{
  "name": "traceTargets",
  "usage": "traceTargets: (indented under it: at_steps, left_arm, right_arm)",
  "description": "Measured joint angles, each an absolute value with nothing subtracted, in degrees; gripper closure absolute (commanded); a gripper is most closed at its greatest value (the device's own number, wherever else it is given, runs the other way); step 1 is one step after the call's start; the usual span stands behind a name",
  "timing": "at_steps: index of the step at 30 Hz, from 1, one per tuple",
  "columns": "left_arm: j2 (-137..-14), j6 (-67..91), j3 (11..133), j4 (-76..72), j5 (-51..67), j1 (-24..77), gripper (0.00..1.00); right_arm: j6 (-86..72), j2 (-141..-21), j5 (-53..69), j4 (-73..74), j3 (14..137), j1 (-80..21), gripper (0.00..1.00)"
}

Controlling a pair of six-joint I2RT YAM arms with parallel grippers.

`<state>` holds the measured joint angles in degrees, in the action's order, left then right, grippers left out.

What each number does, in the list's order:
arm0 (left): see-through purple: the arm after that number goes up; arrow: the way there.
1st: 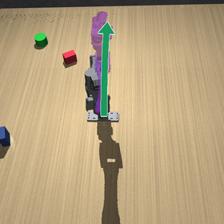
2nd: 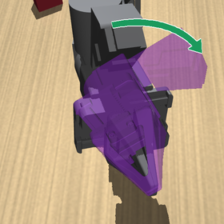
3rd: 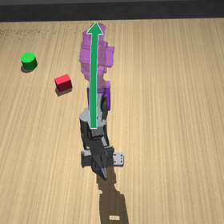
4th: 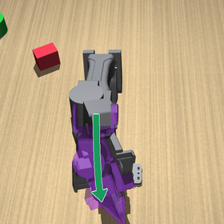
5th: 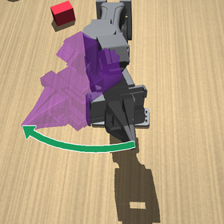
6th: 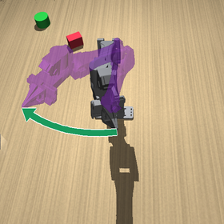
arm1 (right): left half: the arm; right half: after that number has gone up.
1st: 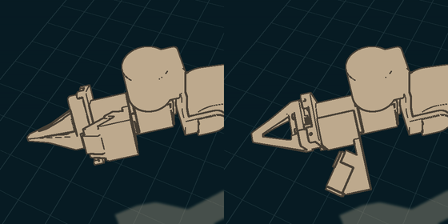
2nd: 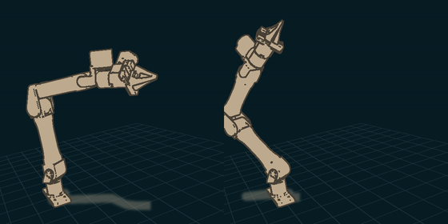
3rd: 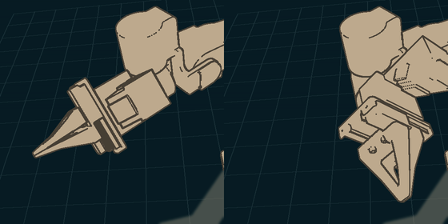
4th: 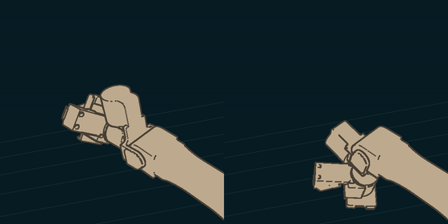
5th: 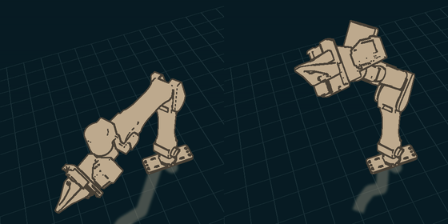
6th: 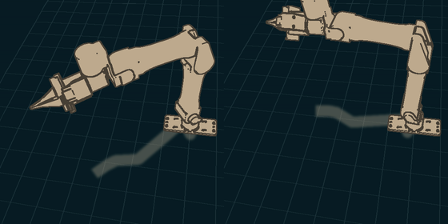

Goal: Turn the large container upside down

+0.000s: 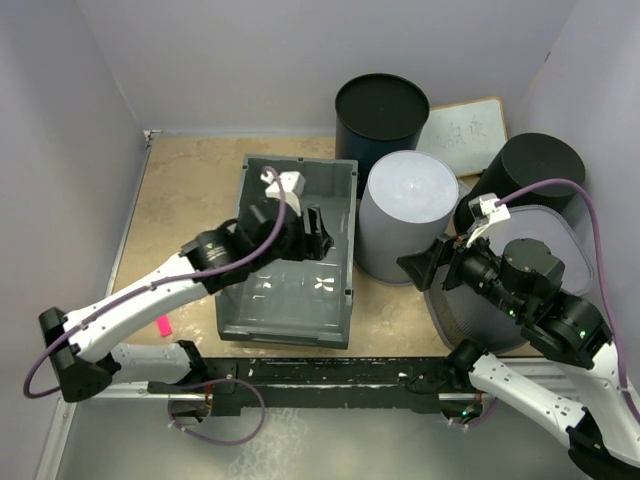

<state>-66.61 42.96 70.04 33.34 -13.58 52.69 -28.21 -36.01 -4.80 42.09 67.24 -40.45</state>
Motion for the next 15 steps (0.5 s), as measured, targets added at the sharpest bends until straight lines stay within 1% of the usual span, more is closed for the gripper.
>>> traceTargets:
  at_steps: [5,9,11,14,15]
  left_arm:
    - [-72.90,44.42,69.56,31.48,-20.58,59.18,0.34]
    - [-78.89,45.43,70.65,30.70,-25.63,64.10,0.38]
    - [-81.12,45.89,70.74,30.02,-26.87,65.23,0.42]
    - [-83.68,46.17,70.76,28.77,-28.45,65.80,0.51]
    - [-84.68,46.37,70.81,28.38,-29.23,65.87,0.56]
  right_arm:
    - [-28.53,-35.92,-4.99,42.19,67.26,-40.45,0.12]
    - [-28.80,-35.90,-4.99,42.52,67.26,-40.45,0.12]
    - [-28.97,-35.88,-4.99,42.68,67.26,-40.45,0.12]
    - [-28.99,-35.88,-4.99,42.76,67.26,-40.45,0.12]
    - [-29.02,-35.88,-4.99,42.78,67.26,-40.45,0.12]
